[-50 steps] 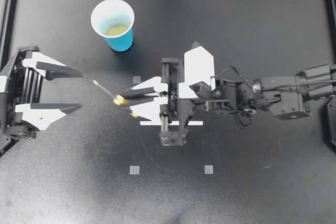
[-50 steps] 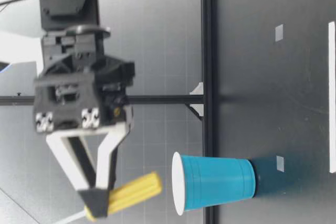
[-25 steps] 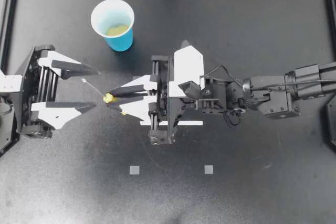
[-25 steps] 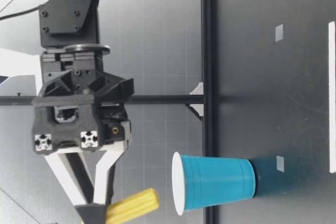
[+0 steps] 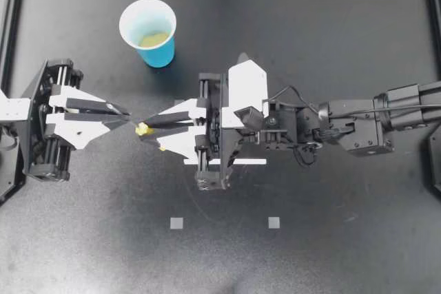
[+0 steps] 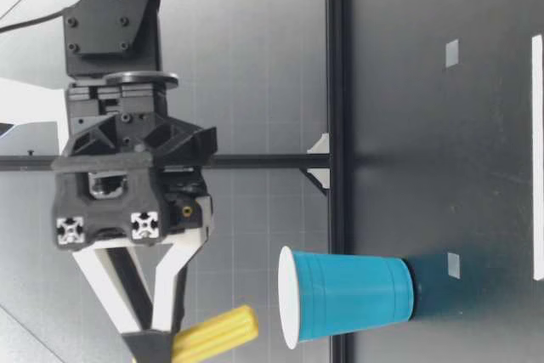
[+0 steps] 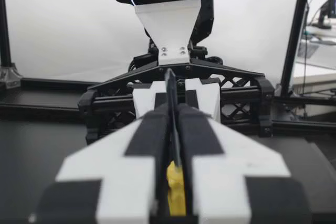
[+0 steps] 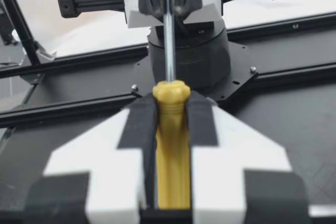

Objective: Pick up the screwdriver with the right arm, hand it over to the left arm then place it into the cup.

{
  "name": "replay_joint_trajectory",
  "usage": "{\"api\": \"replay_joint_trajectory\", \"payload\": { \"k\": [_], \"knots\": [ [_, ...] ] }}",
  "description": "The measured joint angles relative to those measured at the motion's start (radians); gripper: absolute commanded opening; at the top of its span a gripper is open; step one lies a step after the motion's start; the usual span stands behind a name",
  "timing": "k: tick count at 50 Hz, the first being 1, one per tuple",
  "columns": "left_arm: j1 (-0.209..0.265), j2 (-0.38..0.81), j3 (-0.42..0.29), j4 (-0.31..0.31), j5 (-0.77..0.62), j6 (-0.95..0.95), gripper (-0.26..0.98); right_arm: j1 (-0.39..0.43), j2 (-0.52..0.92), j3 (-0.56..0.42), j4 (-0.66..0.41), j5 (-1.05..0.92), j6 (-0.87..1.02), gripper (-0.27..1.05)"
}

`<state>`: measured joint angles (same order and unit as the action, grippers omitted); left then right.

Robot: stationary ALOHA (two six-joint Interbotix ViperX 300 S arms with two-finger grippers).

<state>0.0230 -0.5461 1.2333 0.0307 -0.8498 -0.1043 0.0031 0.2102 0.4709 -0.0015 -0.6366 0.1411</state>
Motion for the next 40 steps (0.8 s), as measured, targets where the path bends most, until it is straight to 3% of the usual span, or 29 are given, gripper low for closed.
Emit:
{"api": "replay_joint_trajectory", "payload": {
  "k": [7,20,28,40],
  "knots": [
    [0.002,0.005,-0.002,0.002,-0.002,0.0,0.04,0.0,0.0,0.0,0.0,0.0,0.002,0.18],
    [0.0,0.02,-0.005,0.003,-0.002,0.0,0.04,0.0,0.0,0.0,0.009,0.017,0.008,0.66],
    [0.002,0.02,-0.005,0.003,-0.002,0.006,0.04,-0.002,-0.012,0.014,0.012,0.025,0.002,0.68],
    [0.014,0.021,-0.003,-0.012,0.006,0.074,0.04,-0.002,-0.141,0.133,0.015,0.021,0.002,0.68]
  ]
}}
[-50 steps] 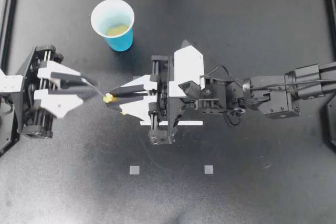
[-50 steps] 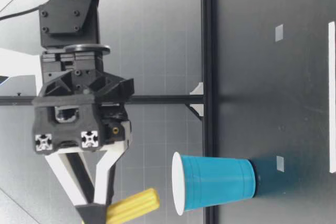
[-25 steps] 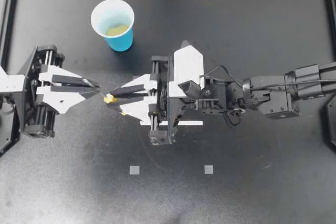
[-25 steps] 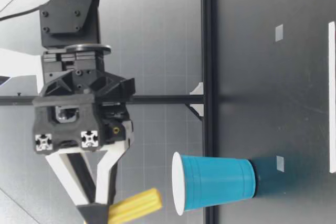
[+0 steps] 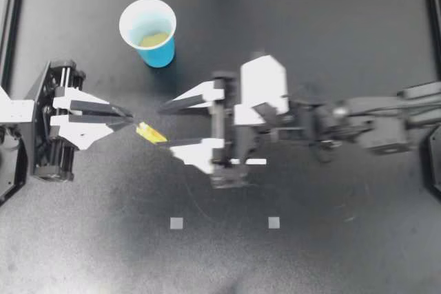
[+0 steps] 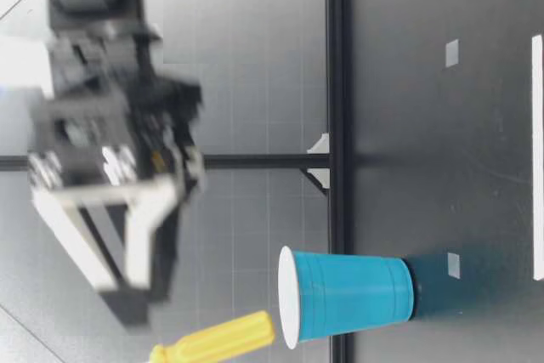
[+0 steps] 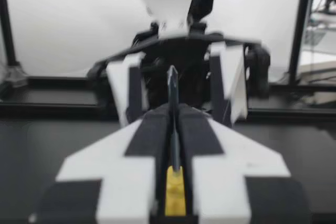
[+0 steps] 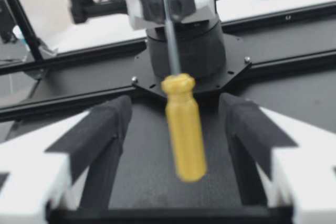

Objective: Pick up the screwdriver with the right arm, hand it over to the left arm then place it into the cup.

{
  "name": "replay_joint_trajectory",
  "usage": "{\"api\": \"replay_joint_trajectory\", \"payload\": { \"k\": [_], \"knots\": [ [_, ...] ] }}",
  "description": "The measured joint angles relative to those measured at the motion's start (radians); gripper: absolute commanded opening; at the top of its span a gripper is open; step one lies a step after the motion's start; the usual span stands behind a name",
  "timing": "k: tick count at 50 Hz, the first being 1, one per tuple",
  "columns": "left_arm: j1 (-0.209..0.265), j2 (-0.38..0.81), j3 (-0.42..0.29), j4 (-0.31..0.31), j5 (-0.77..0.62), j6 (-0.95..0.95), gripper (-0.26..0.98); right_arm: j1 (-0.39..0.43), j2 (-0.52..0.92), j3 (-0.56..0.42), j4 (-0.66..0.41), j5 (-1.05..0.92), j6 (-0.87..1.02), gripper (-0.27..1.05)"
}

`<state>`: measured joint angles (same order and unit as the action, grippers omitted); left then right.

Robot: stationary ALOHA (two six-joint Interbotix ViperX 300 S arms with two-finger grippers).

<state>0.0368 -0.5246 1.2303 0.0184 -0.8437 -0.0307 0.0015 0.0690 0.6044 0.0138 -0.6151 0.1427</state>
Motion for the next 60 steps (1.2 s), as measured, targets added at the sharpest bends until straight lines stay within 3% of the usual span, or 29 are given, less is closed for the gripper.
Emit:
{"api": "replay_joint_trajectory", "payload": {
  "k": [8,16,21,30,42,49,60],
  "knots": [
    [0.083,0.0,0.015,-0.08,0.006,0.106,0.04,0.002,-0.12,0.095,0.0,-0.015,0.0,0.68],
    [0.206,0.005,0.025,-0.132,0.0,0.19,0.04,0.0,-0.195,0.143,-0.003,-0.025,-0.003,0.68],
    [0.282,0.014,0.025,-0.143,-0.017,0.221,0.04,0.0,-0.207,0.152,-0.005,-0.029,-0.003,0.68],
    [0.371,0.069,0.017,-0.146,-0.064,0.227,0.04,0.0,-0.206,0.152,-0.005,-0.04,-0.003,0.68],
    [0.433,0.219,-0.025,-0.155,-0.143,0.219,0.04,0.0,-0.199,0.152,-0.005,-0.052,-0.002,0.68],
    [0.445,0.273,-0.041,-0.193,-0.172,0.21,0.07,0.003,-0.199,0.153,-0.005,-0.051,-0.002,0.68],
    [0.445,0.285,-0.058,-0.204,-0.175,0.212,0.33,0.011,-0.199,0.153,-0.005,-0.052,-0.002,0.68]
  ]
}}
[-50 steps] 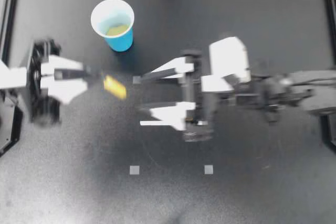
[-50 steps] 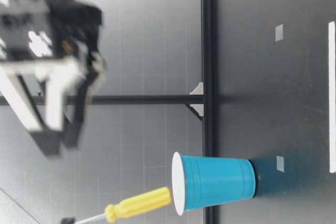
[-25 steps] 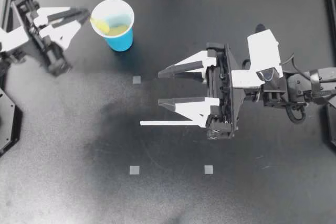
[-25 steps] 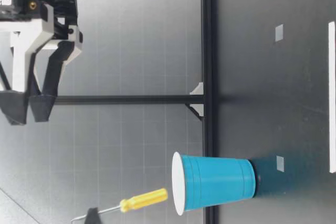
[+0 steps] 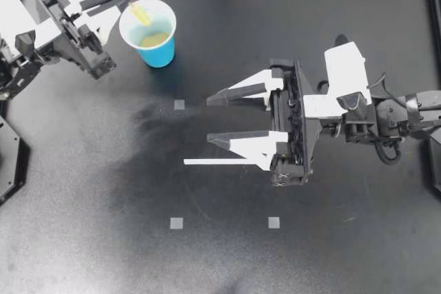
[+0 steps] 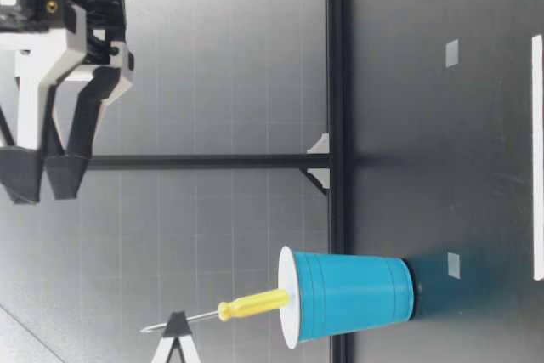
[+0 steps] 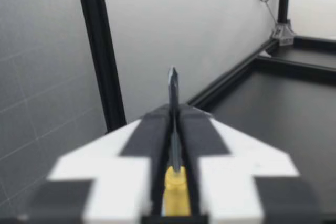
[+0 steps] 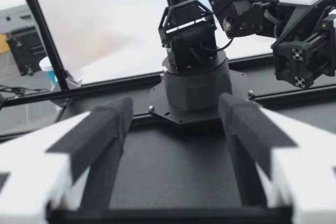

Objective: Pick up the screwdriver with the right arm, hand it over to the left arm then place it into the cup.

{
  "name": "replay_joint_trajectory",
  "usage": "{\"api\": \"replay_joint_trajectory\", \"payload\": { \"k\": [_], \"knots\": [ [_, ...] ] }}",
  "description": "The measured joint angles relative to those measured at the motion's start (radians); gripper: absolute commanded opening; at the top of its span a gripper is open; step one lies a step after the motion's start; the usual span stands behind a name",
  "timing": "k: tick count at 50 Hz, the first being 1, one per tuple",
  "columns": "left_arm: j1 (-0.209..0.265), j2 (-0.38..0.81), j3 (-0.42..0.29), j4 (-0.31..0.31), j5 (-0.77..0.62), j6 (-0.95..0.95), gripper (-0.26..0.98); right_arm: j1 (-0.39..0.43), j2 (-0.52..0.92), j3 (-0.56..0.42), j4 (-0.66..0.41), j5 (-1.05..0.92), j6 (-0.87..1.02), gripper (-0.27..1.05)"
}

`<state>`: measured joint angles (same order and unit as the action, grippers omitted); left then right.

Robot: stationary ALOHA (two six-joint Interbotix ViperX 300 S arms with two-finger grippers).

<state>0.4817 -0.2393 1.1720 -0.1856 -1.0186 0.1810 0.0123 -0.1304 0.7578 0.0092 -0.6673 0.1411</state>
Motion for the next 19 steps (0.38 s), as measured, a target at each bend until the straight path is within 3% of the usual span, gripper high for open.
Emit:
{"api": "replay_joint_trajectory", "payload": {
  "k": [8,19],
  "knots": [
    [0.002,0.002,-0.006,0.0,0.0,-0.008,0.56,0.0,0.0,-0.002,0.0,0.0,0.0,0.68],
    [0.002,0.0,-0.006,0.006,0.0,-0.055,0.58,0.0,0.002,0.002,0.0,-0.002,0.0,0.68]
  ]
}}
